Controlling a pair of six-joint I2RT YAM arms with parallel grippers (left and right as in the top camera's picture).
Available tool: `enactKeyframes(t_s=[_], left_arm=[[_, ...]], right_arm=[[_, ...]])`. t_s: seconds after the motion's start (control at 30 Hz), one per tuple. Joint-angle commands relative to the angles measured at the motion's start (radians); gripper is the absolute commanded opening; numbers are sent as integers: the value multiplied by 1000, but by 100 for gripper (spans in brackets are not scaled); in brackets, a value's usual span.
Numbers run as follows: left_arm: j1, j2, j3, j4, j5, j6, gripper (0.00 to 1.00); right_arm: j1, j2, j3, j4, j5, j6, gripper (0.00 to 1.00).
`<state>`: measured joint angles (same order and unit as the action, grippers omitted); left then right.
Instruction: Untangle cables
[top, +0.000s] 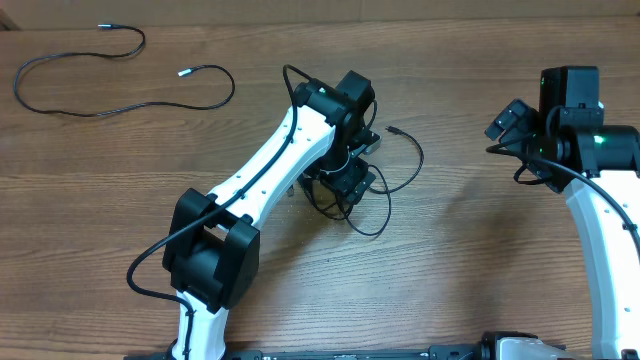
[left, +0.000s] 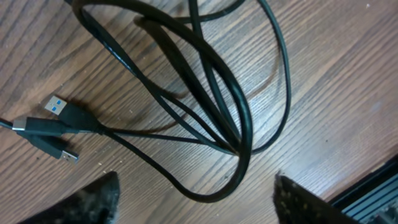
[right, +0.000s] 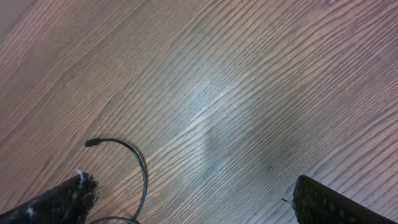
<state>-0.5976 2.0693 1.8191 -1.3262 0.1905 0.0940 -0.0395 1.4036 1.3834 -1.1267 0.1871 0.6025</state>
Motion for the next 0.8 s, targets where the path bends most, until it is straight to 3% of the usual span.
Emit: enactKeyframes(t_s=[0.0, 0.07, 0.1, 0.33, 0.67, 0.77], left_arm=[[5, 3, -13, 6, -14, 39, 65], [5, 3, -15, 17, -14, 40, 49], [5, 3, -16, 21, -14, 40, 46], [0, 4, -18, 19, 20, 41, 51], [0, 4, -106, 68, 39, 41, 44], [0, 4, -135, 105, 38, 40, 27]], right_arm=[[-2, 0, -4, 2, 2, 0, 100], [-2, 0, -4, 2, 2, 0, 100], [-2, 0, -4, 2, 2, 0, 100], [-2, 0, -4, 2, 2, 0, 100], [-2, 0, -4, 2, 2, 0, 100], [-2, 0, -4, 2, 2, 0, 100]])
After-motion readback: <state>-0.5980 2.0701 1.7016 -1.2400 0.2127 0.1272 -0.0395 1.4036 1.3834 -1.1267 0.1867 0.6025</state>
